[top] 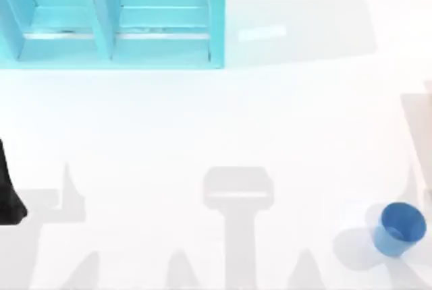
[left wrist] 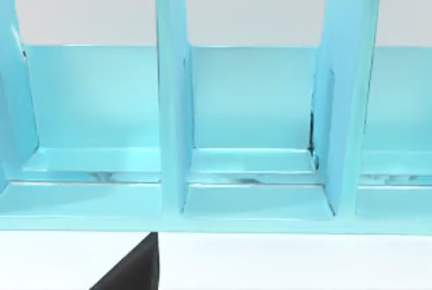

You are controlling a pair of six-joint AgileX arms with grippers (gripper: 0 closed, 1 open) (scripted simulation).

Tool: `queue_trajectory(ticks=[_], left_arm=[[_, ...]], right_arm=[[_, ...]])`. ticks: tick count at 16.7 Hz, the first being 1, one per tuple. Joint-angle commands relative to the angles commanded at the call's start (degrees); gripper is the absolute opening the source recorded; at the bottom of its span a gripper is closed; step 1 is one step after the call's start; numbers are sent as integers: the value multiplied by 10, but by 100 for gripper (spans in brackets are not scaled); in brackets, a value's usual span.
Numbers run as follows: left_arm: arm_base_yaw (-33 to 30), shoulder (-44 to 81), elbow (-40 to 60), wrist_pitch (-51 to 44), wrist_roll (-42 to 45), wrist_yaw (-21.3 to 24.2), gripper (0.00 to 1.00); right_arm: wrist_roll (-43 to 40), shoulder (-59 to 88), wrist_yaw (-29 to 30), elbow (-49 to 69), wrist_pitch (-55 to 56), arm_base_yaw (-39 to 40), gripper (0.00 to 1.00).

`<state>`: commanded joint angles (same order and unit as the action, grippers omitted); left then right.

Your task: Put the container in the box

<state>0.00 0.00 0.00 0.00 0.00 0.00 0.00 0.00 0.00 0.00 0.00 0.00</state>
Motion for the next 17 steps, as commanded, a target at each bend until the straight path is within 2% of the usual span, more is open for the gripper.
queue_trajectory(ticks=[4, 7, 17], left_arm=[[0, 0, 0, 0, 0, 0, 100], [0, 0, 0, 0, 0, 0, 100], [0, 0, 0, 0, 0, 0, 100]], right_arm=[[4, 19, 0, 15, -16, 5, 100], [20, 89, -1, 74, -77, 22, 100], [111, 536, 1, 412, -447, 112, 100]])
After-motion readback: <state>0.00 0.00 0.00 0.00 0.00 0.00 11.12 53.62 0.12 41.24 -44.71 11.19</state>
